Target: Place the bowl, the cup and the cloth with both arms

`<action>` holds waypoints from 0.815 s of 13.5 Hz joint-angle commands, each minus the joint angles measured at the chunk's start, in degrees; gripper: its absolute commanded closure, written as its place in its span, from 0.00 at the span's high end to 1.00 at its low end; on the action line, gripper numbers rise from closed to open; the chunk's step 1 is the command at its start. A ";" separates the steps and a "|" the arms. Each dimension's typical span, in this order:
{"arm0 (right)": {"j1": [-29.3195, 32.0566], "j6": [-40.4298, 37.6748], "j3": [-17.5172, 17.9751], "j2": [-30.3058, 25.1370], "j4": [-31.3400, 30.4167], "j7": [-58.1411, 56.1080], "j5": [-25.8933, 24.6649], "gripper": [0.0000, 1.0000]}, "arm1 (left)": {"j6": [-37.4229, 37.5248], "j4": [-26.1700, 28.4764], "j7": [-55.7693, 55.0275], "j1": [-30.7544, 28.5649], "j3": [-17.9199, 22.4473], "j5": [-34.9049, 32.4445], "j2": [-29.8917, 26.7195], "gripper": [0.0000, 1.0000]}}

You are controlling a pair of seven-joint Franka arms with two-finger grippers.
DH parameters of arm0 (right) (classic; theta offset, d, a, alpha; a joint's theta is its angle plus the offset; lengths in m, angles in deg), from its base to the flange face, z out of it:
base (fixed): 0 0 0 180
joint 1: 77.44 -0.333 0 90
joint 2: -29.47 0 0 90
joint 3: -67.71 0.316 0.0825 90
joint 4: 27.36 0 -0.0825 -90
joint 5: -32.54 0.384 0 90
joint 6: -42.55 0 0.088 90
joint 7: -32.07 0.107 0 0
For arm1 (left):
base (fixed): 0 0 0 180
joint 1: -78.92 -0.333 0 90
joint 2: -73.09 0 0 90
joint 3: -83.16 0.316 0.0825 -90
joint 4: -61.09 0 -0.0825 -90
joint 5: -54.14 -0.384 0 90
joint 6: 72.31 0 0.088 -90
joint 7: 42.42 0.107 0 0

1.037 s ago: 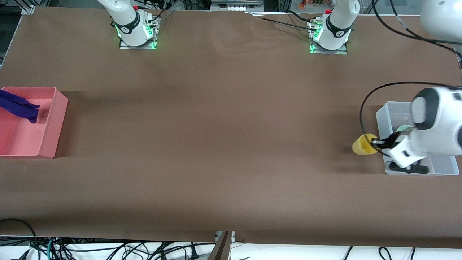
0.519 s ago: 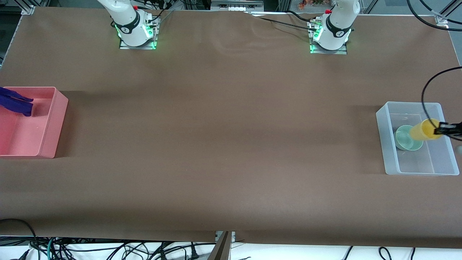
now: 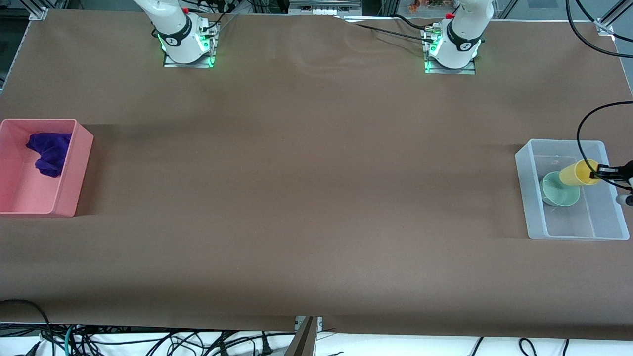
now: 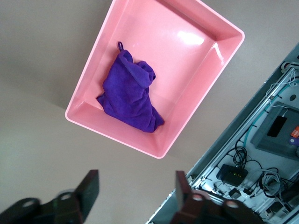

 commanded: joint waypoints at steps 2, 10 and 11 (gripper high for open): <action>0.04 -2.47 0.96 -1.24 0.09 -0.41 7.16 0.99 | -10.50 9.30 3.32 -3.03 -0.69 -1.35 -1.40 0.00; -3.21 -6.61 10.61 -3.52 0.35 21.69 13.79 0.99 | -14.22 10.46 2.72 -3.65 -1.22 -0.39 -1.66 0.00; -3.21 -7.58 13.41 -4.40 0.44 26.69 13.70 0.99 | -14.39 10.11 2.72 -3.57 -1.30 -0.30 -1.49 0.00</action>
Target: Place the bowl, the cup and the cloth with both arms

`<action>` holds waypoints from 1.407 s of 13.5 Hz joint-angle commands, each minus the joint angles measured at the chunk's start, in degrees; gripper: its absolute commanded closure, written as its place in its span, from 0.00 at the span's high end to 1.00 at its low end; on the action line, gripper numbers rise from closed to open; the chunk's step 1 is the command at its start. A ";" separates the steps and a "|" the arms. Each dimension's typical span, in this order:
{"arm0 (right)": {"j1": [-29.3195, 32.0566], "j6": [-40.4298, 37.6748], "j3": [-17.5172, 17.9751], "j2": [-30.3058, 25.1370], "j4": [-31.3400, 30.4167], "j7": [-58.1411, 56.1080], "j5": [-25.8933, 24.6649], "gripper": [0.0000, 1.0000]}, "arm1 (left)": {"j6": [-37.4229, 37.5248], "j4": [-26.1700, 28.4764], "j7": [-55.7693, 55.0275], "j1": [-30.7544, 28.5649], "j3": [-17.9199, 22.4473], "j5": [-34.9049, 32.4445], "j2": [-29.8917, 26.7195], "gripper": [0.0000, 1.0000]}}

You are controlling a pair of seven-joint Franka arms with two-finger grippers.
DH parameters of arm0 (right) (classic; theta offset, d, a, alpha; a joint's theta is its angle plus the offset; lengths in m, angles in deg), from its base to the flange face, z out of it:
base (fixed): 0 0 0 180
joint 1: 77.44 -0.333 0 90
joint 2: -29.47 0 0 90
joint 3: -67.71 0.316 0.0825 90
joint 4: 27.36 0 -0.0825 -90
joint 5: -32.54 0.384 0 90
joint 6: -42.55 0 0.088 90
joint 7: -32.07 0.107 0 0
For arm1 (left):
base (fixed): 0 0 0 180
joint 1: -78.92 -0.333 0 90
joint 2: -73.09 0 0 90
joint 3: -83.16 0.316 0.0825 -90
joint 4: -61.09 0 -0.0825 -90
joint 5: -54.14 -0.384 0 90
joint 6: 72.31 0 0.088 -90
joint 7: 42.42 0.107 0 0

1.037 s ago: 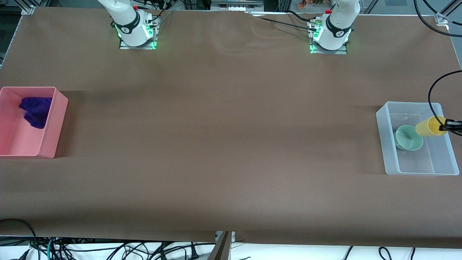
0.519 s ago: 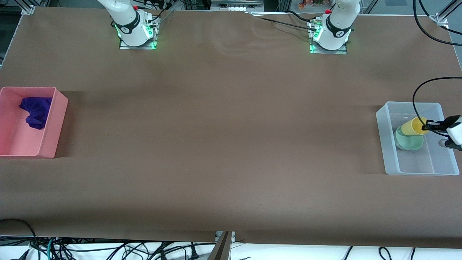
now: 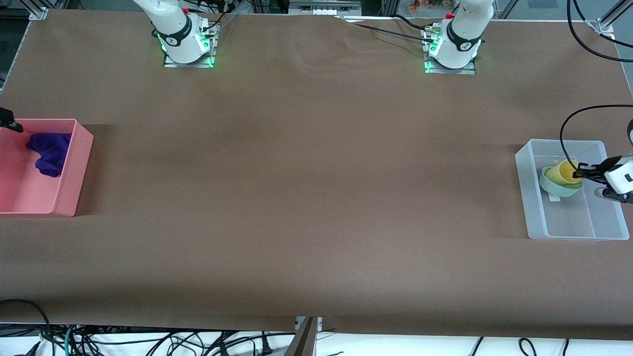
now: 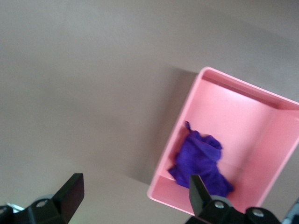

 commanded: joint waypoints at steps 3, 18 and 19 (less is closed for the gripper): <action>0.21 -4.24 12.04 -4.87 0.33 23.57 -0.17 0.99 | -0.48 -0.76 -0.20 0.31 -0.51 -0.09 -0.46 0.00; -0.76 -5.21 20.24 -7.17 1.48 44.71 -6.83 0.99 | 15.38 -12.15 -0.64 1.10 -6.20 1.14 -5.46 1.00; -0.84 -5.99 20.41 -7.34 1.48 44.80 -8.07 0.99 | 19.95 -15.92 -1.86 1.10 -8.13 1.14 -5.55 1.00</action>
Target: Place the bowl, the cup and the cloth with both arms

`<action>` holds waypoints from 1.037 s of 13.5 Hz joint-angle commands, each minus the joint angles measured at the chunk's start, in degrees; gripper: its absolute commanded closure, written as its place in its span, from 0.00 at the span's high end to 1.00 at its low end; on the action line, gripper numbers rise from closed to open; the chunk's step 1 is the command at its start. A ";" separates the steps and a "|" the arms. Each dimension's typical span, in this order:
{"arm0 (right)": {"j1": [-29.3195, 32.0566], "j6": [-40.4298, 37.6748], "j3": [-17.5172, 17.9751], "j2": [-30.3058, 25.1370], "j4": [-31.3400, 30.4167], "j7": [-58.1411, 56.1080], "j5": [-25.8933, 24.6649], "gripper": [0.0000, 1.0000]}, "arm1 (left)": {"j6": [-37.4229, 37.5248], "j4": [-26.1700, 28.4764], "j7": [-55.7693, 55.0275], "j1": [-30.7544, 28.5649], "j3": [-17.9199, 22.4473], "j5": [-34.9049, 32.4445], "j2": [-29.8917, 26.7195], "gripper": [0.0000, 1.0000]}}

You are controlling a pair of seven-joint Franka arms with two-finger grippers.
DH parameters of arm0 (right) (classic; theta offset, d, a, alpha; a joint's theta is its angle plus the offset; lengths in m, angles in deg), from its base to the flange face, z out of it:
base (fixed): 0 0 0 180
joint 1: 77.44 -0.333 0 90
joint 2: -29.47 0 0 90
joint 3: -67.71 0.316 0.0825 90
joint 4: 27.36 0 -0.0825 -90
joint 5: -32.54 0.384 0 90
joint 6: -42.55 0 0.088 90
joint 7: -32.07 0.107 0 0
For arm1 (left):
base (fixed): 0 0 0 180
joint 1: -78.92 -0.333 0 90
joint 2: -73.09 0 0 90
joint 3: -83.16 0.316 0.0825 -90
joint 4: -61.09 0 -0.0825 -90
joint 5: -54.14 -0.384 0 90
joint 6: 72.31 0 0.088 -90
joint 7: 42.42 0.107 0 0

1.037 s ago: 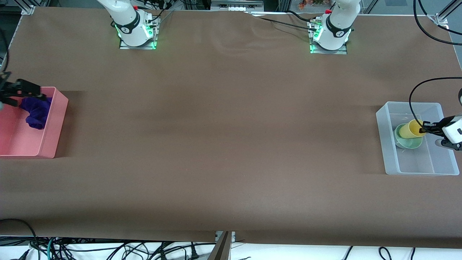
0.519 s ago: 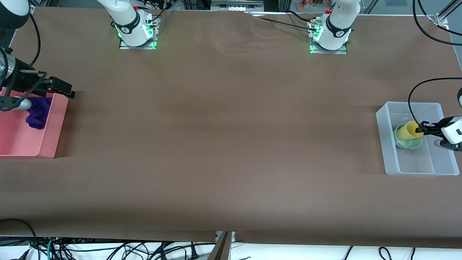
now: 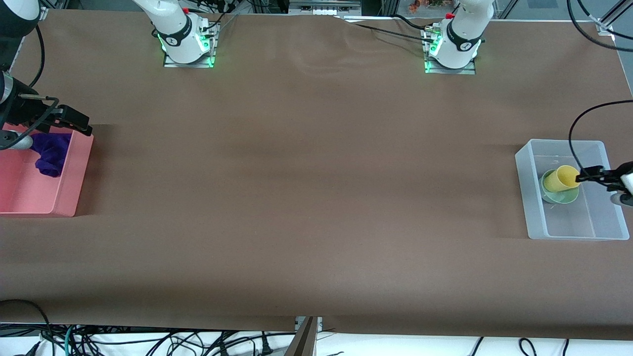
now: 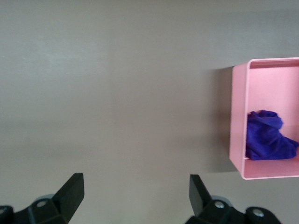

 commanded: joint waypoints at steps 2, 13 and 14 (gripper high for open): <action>0.29 -2.16 0.36 -1.56 -0.03 2.65 -2.01 0.99 | 16.04 -11.82 -5.70 0.42 -6.58 0.56 -1.98 1.00; -0.15 -1.81 0.62 -0.68 1.81 2.04 -1.92 0.99 | 20.05 -1.14 -35.97 25.96 4.34 10.56 -22.89 1.00; -0.15 -1.81 0.54 -0.51 1.81 1.96 -1.83 0.99 | 16.56 3.40 -36.23 28.52 6.56 10.57 -26.12 1.00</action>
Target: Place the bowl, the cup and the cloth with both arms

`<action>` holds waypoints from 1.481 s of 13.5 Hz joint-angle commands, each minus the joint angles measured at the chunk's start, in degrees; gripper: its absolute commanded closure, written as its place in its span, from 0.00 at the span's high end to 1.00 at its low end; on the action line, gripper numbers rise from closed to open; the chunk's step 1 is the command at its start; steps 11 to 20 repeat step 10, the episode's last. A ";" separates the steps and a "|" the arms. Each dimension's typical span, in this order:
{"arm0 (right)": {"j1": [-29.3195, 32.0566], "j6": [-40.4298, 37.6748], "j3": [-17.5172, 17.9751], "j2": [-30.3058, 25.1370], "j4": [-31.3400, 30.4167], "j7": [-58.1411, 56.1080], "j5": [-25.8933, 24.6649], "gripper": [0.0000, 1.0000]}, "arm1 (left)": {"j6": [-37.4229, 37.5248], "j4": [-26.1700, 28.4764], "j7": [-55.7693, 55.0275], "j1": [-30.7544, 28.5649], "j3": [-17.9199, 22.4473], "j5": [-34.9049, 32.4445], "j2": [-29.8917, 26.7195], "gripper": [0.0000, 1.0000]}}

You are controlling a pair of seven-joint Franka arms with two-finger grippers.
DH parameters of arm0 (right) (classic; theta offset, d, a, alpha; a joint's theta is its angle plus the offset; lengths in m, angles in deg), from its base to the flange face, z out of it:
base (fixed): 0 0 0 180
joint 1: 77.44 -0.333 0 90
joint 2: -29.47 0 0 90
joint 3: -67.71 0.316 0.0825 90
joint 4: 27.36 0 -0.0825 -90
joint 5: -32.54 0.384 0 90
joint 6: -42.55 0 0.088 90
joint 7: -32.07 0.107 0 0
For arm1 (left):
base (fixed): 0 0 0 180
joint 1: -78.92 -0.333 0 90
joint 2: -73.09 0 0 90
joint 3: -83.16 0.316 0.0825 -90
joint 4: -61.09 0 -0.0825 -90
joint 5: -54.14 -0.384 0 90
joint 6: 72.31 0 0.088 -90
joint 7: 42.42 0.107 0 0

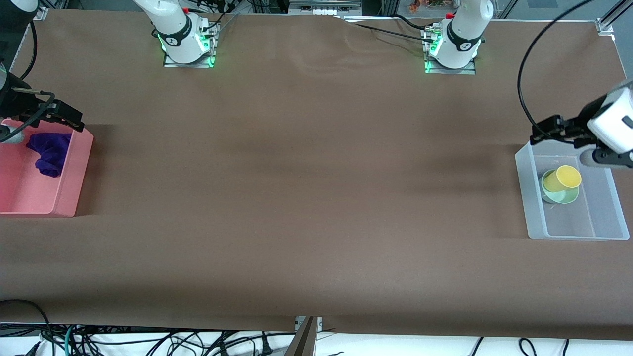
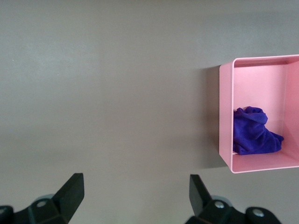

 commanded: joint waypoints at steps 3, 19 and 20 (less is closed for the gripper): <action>0.16 -0.75 0.21 0.63 2.11 0.44 -0.08 0.99 | -11.88 19.74 -1.38 5.13 6.36 1.93 -13.18 1.00; 0.08 -1.10 0.21 0.98 2.99 0.71 2.38 0.99 | -11.27 20.11 -1.30 5.39 6.36 1.58 -14.24 1.00; 0.08 -1.10 0.21 0.98 2.99 0.71 2.38 0.99 | -11.27 20.11 -1.30 5.39 6.36 1.58 -14.24 1.00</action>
